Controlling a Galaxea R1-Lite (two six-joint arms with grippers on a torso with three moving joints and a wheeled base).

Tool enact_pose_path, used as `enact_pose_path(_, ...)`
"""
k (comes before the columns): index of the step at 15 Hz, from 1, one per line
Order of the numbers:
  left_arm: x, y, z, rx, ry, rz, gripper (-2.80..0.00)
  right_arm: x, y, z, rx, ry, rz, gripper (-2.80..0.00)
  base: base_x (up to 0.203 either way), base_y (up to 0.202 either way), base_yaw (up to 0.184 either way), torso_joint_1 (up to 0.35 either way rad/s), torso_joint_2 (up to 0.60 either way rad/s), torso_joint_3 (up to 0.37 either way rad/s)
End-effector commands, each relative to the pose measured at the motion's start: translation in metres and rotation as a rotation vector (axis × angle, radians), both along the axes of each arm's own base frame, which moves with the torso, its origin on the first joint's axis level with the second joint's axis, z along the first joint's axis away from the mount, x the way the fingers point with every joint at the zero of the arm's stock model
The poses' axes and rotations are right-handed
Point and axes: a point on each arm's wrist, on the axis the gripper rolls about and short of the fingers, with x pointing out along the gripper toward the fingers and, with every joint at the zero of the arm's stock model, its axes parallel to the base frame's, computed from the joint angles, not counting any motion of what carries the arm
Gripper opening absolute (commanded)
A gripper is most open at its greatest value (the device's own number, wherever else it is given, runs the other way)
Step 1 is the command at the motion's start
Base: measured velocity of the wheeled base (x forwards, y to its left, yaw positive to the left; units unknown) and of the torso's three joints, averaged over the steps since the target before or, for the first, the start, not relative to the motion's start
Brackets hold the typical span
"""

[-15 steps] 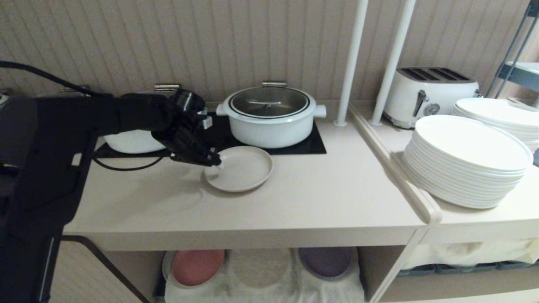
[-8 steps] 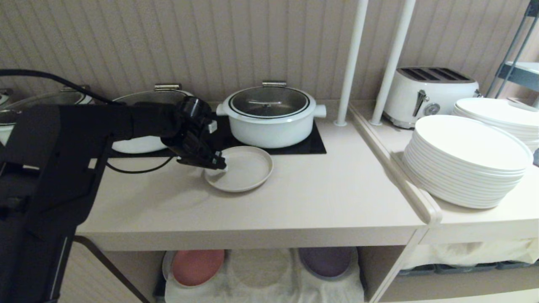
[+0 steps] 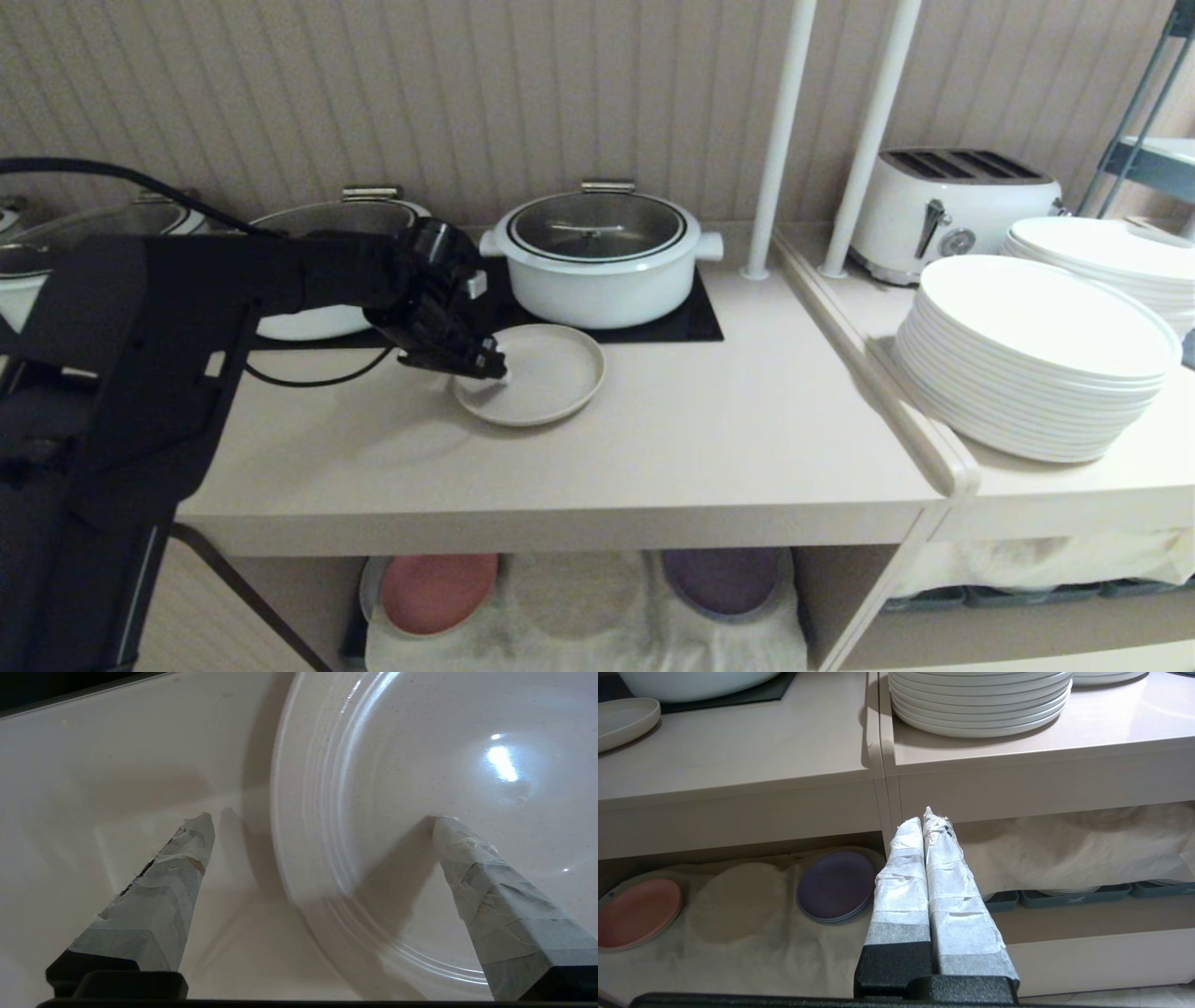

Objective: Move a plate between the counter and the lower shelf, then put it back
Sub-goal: Pick up the plate

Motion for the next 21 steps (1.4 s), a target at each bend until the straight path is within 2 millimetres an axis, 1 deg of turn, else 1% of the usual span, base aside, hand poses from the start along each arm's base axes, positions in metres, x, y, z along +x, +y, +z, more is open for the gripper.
enact_pose_path(1, 0.0, 0.0, -0.001, 0.002, 0.004, 0.002, 0.0, 0.0, 0.0, 0.0, 0.001, 0.0, 0.0, -2.8, 0.0, 0.0, 0.0, 0.0, 0.0, 0.0)
enact_pose_path(6, 0.004, -0.002, -0.003, 0.017, -0.03, 0.082, 0.0, 0.0, 0.0, 0.0, 0.0, 0.0, 0.0, -2.8, 0.0, 0.0, 0.0, 0.0, 0.0, 0.0)
enact_pose_path(12, 0.003, -0.004, 0.0, 0.01, -0.044, 0.107, 0.0, 0.0, 0.0, 0.0, 0.0, 0.0, 0.0, -2.8, 0.0, 0.0, 0.0, 0.0, 0.0, 0.0)
enact_pose_path(13, 0.003, -0.004, 0.0, 0.009, -0.044, 0.108, -2.51, 0.0, 0.0, 0.0, 0.0, -0.002, 0.0, -2.8, 0.0, 0.0, 0.0, 0.0, 0.0, 0.0)
enact_pose_path(14, 0.003, -0.004, 0.0, 0.009, -0.045, 0.108, -2.8, 0.0, 0.0, 0.0, 0.001, 0.0, 0.0, -2.8, 0.0, 0.0, 0.0, 0.0, 0.0, 0.0)
enact_pose_path(21, 0.001, -0.008, 0.008, -0.019, -0.07, 0.121, -2.8, 0.0, 0.0, 0.0, 0.001, 0.0, 0.0, -2.8, 0.0, 0.0, 0.0, 0.0, 0.0, 0.0)
